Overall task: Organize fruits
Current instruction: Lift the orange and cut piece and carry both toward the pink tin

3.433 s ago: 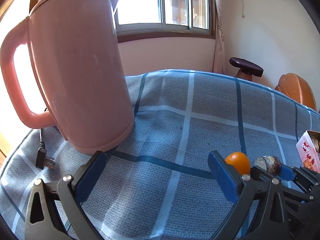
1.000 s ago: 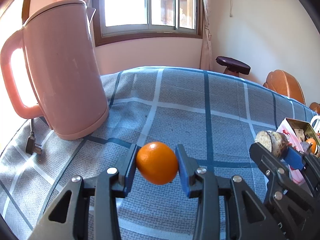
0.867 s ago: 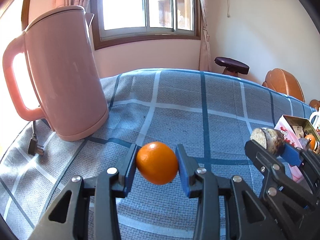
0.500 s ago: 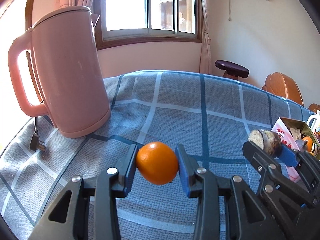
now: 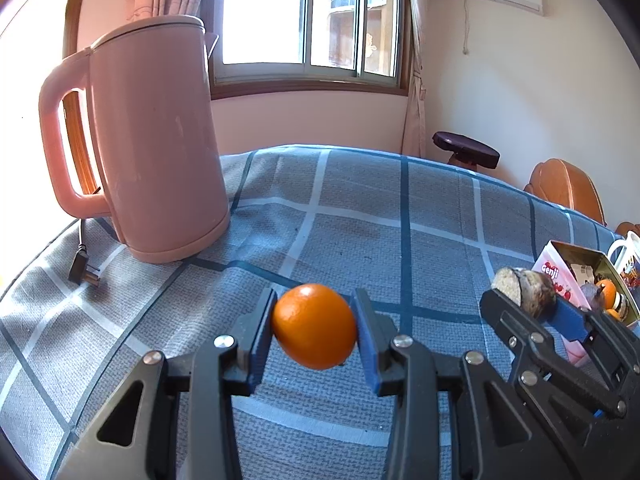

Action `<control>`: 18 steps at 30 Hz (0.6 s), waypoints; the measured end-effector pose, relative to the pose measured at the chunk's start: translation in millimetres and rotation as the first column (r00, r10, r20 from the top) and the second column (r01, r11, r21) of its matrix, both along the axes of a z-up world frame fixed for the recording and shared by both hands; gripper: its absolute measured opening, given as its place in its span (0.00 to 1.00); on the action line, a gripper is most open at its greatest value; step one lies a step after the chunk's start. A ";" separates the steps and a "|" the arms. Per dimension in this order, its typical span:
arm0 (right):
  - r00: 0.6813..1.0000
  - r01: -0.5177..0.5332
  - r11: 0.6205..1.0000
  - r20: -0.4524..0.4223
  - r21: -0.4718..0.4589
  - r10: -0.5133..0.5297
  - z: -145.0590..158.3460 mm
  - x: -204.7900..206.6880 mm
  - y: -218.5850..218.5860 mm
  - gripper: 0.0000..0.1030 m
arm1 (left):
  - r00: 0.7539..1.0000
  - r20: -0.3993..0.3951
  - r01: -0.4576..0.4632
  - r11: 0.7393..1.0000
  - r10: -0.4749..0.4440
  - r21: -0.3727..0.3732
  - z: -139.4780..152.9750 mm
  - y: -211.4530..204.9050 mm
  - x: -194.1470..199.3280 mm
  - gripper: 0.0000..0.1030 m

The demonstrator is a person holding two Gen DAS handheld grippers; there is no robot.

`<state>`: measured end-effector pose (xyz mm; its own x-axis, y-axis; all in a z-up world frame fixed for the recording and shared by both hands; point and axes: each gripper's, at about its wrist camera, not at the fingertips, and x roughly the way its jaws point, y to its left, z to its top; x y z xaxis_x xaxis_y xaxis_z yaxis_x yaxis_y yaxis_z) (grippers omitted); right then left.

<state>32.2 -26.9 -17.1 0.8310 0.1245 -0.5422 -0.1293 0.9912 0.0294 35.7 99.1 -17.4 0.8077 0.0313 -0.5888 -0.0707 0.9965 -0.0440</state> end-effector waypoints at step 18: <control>1.000 0.001 1.000 0.008 -0.002 -0.001 -0.1 -11.5 0.1 0.42 | 1.000 0.025 -0.004 1.000 0.004 0.004 2.5 -5.9 -16.9 0.39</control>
<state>20.7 -26.8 -17.2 0.8352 0.1224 -0.5362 -0.1286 0.9914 0.0261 18.9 93.3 -14.8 0.8220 0.0372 -0.5683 -0.0740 0.9964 -0.0418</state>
